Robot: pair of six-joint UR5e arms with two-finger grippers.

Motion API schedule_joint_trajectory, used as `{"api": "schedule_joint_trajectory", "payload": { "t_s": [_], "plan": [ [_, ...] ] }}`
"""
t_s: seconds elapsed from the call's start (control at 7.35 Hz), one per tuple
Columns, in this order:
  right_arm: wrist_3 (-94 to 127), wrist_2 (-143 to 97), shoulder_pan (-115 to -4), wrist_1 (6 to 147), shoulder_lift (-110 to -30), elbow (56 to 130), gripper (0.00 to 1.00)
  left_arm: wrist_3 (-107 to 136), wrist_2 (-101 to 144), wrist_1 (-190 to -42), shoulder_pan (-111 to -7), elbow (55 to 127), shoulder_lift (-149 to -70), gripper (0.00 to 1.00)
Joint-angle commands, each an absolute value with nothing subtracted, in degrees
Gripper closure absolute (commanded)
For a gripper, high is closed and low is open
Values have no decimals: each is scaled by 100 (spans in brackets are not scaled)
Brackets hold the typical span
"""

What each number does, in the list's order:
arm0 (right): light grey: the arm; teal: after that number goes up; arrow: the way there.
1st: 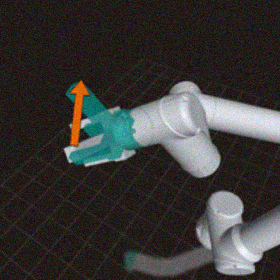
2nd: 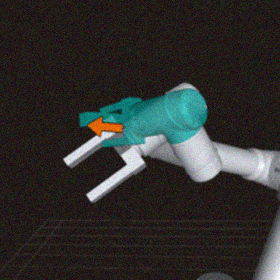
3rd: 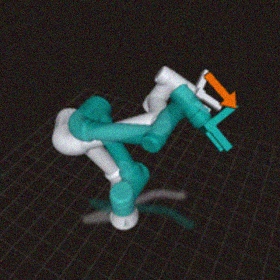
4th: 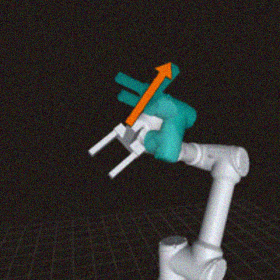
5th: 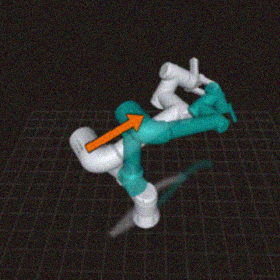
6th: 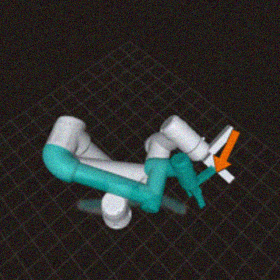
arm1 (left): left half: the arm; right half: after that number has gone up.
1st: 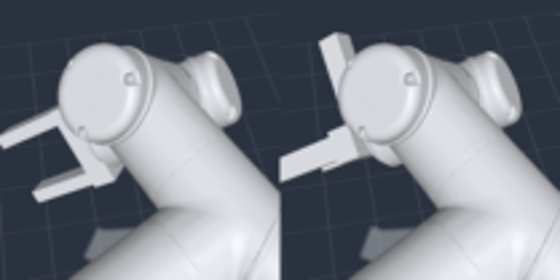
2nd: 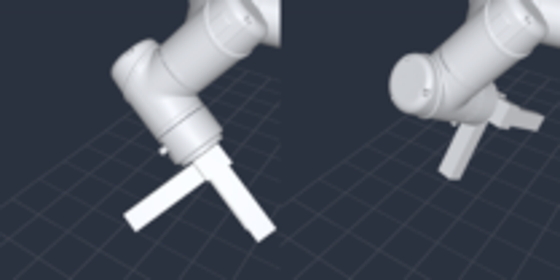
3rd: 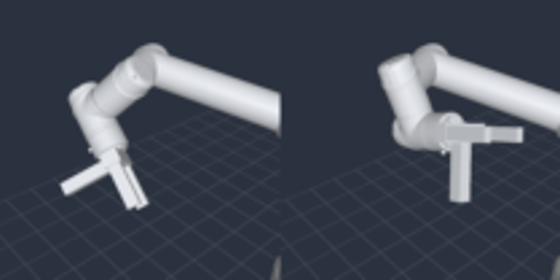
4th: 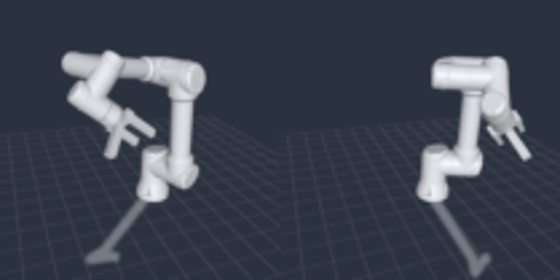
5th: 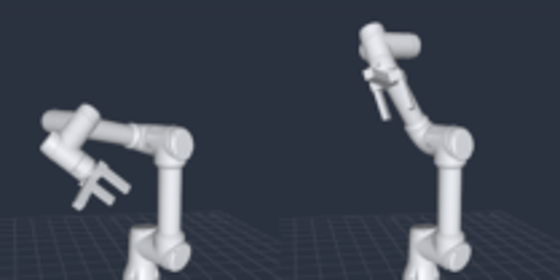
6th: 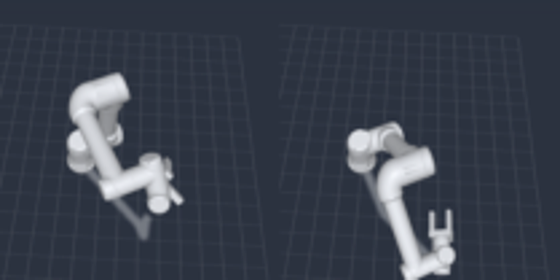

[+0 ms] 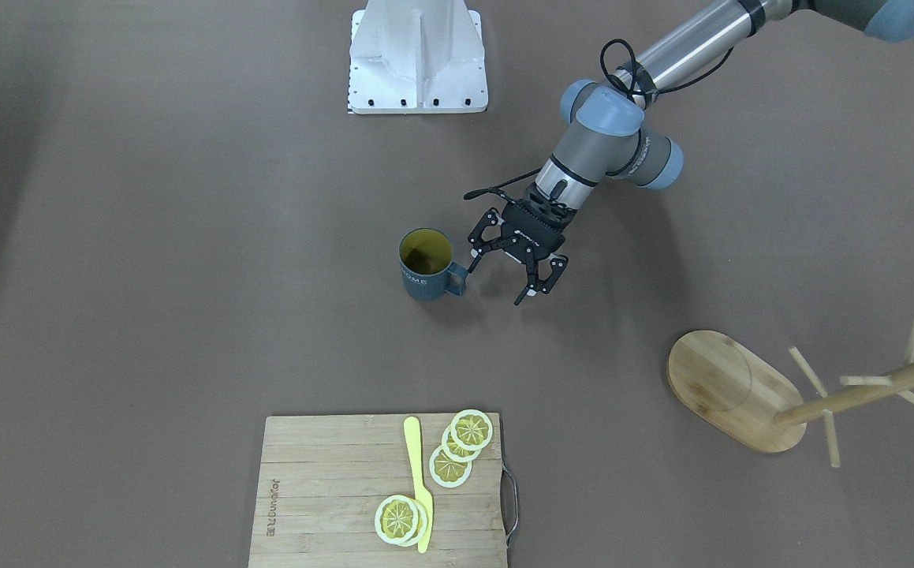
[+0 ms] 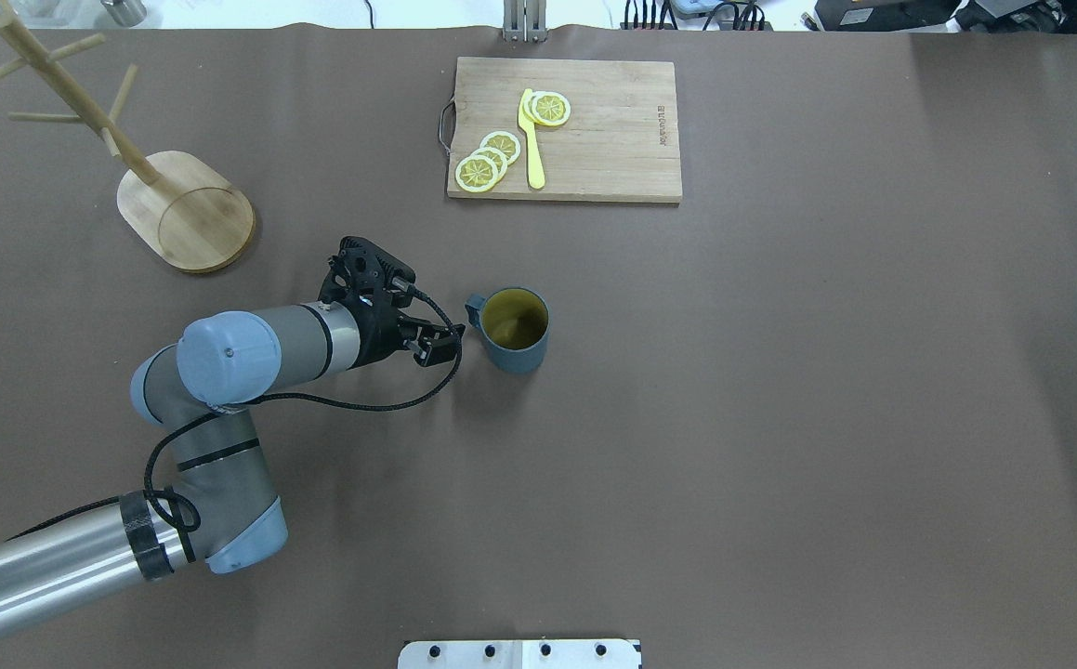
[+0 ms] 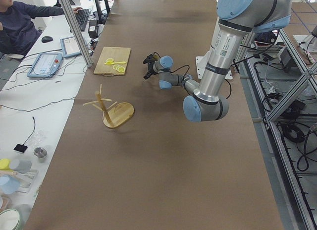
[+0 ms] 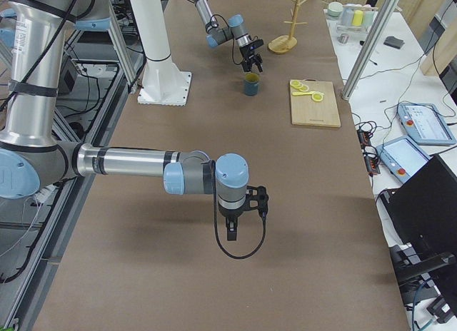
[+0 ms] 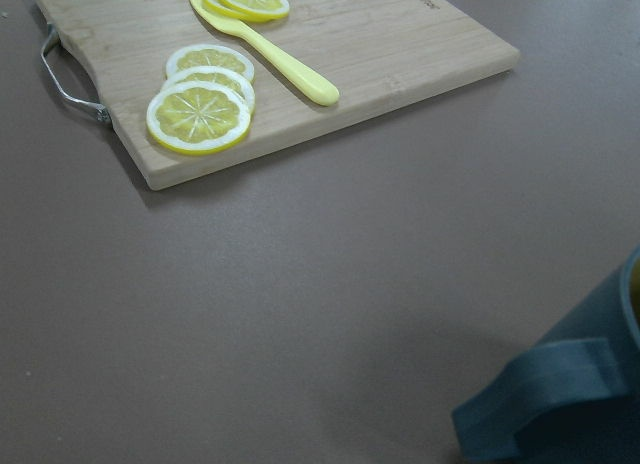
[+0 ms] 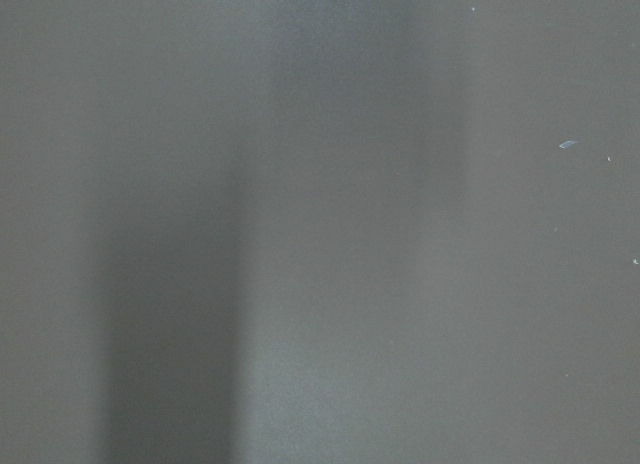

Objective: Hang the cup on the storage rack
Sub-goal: 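Move the left gripper to the mug and grasp its handle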

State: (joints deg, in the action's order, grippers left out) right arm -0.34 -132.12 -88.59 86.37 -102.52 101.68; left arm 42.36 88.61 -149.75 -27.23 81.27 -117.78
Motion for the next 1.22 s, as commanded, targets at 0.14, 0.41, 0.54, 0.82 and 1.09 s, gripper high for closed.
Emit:
{"api": "schedule_joint_trajectory", "payload": {
  "t_s": [0.14, 0.41, 0.54, 0.82, 1.09],
  "plan": [
    [44, -13219, -8859, 8631, -10248, 10169, 0, 4236, 8736, -14977, -2619, 8086, -11909, 13],
    [44, -13201, -8859, 8631, -10248, 10169, 0, 4263, 8745, -14976, -2593, 8086, -11953, 32],
    [44, -13210, -8859, 8631, -10248, 10169, 0, 4263, 8736, -14985, -2593, 8077, -11979, 40],
    [44, -13210, -8859, 8631, -10248, 10169, 0, 4280, 8736, -14994, -2593, 7920, -12154, 45],
    [53, -13210, -8859, 8631, -10248, 10169, 0, 4298, 8736, -14994, -2593, 7919, -12164, 49]
  ]
}}
